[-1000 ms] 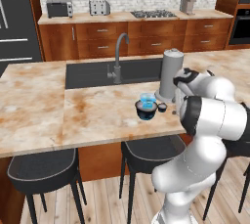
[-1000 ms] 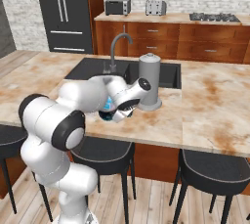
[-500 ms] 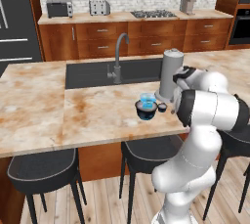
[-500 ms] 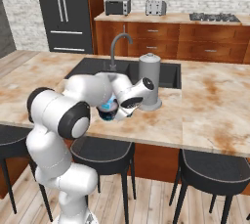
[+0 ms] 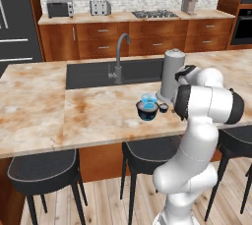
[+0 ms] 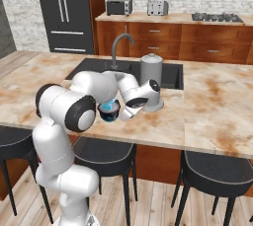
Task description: Stack the yogurt containers by placing the smaller containers on top of the larger containers.
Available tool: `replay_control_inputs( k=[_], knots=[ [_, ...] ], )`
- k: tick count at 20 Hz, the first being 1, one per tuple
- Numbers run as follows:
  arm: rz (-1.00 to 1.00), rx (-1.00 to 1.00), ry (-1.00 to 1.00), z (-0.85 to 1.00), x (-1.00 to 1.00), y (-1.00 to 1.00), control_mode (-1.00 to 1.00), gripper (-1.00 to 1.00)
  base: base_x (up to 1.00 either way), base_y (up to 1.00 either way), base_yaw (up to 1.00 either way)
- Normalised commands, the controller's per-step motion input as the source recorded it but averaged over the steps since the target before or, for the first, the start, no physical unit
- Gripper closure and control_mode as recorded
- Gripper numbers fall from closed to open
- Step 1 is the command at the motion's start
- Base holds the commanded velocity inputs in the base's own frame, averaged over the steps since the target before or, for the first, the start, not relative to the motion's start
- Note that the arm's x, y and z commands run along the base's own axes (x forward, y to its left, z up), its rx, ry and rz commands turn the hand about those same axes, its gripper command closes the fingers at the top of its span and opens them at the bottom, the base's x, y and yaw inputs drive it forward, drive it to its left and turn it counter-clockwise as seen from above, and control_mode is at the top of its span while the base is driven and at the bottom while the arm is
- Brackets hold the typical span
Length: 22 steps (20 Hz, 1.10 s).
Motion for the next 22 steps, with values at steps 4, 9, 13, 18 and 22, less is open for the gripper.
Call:
replay_control_inputs(
  k=[4,9,13,18,22],
  knots=[
    [0.02,0.02,0.04,-0.17,0.19,-0.03,-1.00,-1.00,0.00,0.00,0.00],
    [0.03,0.03,0.05,-0.19,0.23,0.00,-1.00,-1.00,0.00,0.00,0.00],
    [0.03,0.04,0.04,-0.17,0.25,0.00,-1.00,-1.00,0.00,0.00,0.00],
    [0.03,0.04,0.03,-0.15,0.24,-0.02,-1.00,-1.00,0.00,0.00,0.00],
    [0.02,0.03,0.03,-0.14,0.22,-0.08,-1.00,-1.00,0.00,0.00,0.00]
  ],
)
